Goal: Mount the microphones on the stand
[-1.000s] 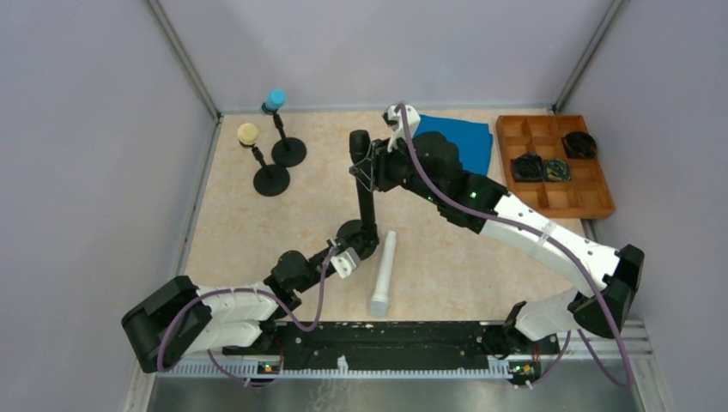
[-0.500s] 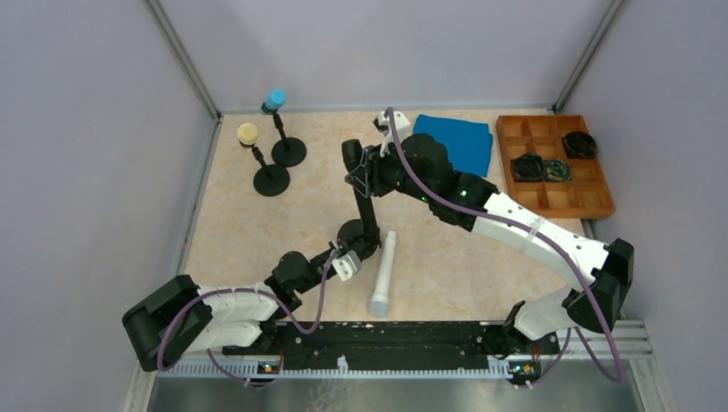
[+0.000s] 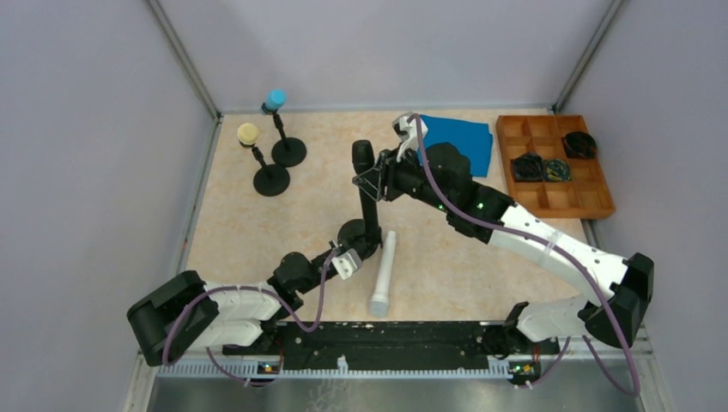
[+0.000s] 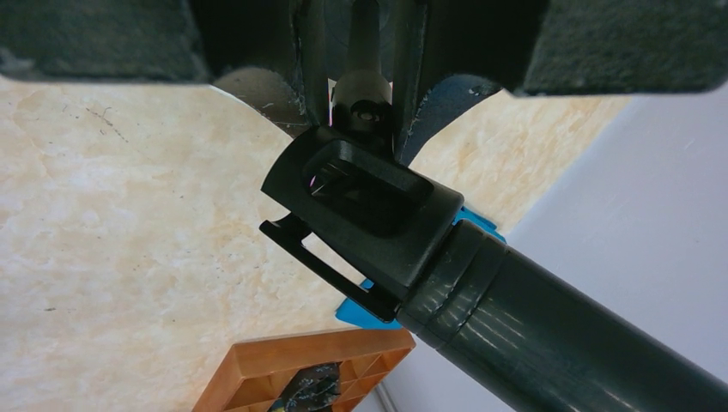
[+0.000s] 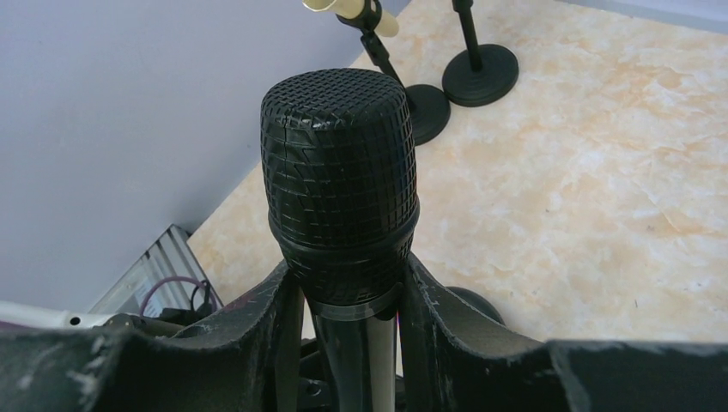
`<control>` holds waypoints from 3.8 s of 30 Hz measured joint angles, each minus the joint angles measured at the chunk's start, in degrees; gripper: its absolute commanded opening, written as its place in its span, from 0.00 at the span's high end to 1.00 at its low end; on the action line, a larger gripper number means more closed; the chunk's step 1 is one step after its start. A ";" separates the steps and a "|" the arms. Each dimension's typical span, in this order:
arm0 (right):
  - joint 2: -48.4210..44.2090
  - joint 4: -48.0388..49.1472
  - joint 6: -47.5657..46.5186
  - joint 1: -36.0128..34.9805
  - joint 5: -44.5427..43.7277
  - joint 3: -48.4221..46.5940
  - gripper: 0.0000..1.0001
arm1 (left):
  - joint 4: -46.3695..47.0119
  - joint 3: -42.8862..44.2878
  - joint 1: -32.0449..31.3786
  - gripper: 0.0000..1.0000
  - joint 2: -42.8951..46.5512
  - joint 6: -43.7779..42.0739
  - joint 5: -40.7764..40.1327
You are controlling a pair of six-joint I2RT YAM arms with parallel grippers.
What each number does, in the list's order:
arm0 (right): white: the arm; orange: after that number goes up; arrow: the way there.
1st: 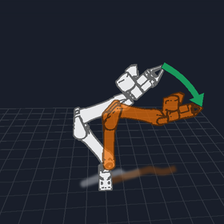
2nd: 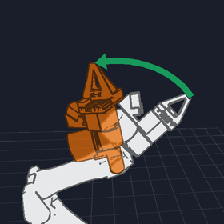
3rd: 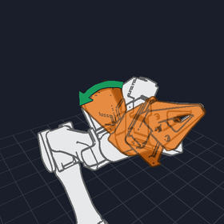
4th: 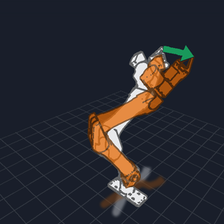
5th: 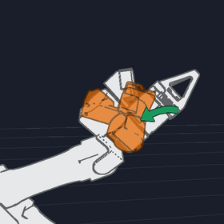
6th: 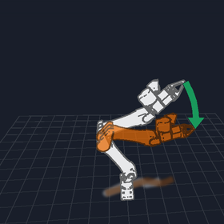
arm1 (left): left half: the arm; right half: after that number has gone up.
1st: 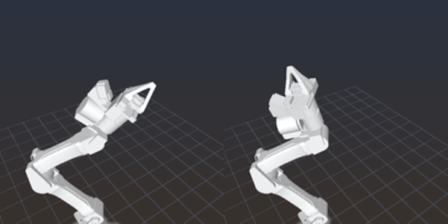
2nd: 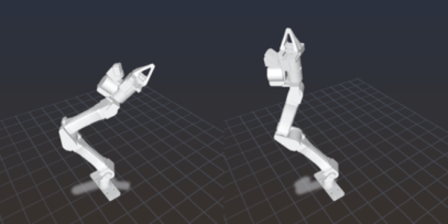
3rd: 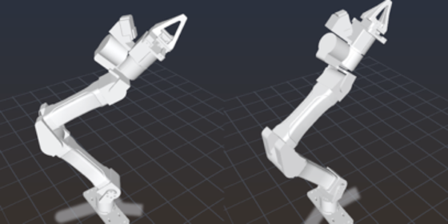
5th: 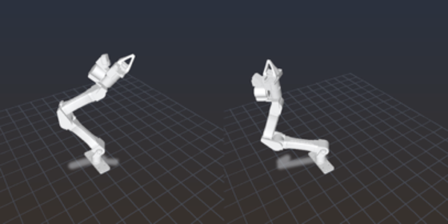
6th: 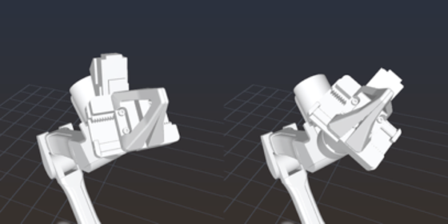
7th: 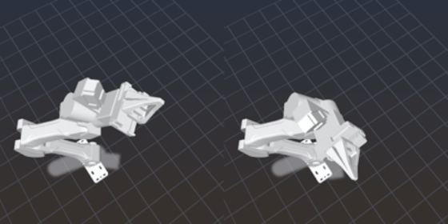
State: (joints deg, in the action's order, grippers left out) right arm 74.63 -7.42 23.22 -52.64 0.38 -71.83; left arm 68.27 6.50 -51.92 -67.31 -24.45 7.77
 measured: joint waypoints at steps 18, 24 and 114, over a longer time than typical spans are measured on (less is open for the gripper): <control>-0.26 4.24 0.35 0.11 0.31 3.58 1.00 | 0.83 0.00 -0.35 1.00 -0.76 -0.15 0.35; -0.35 8.52 1.44 0.22 -0.31 7.50 1.00 | 0.85 0.00 -0.87 1.00 -1.03 -0.37 1.62; -4.90 18.91 -7.76 -4.42 3.45 23.12 1.00 | 2.32 -0.66 4.24 1.00 -1.46 11.98 0.74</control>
State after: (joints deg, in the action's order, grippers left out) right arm 69.73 11.49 15.46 -57.06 3.84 -48.71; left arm 70.59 5.85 -47.68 -68.77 -12.47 8.51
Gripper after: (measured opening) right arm 0.370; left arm 0.347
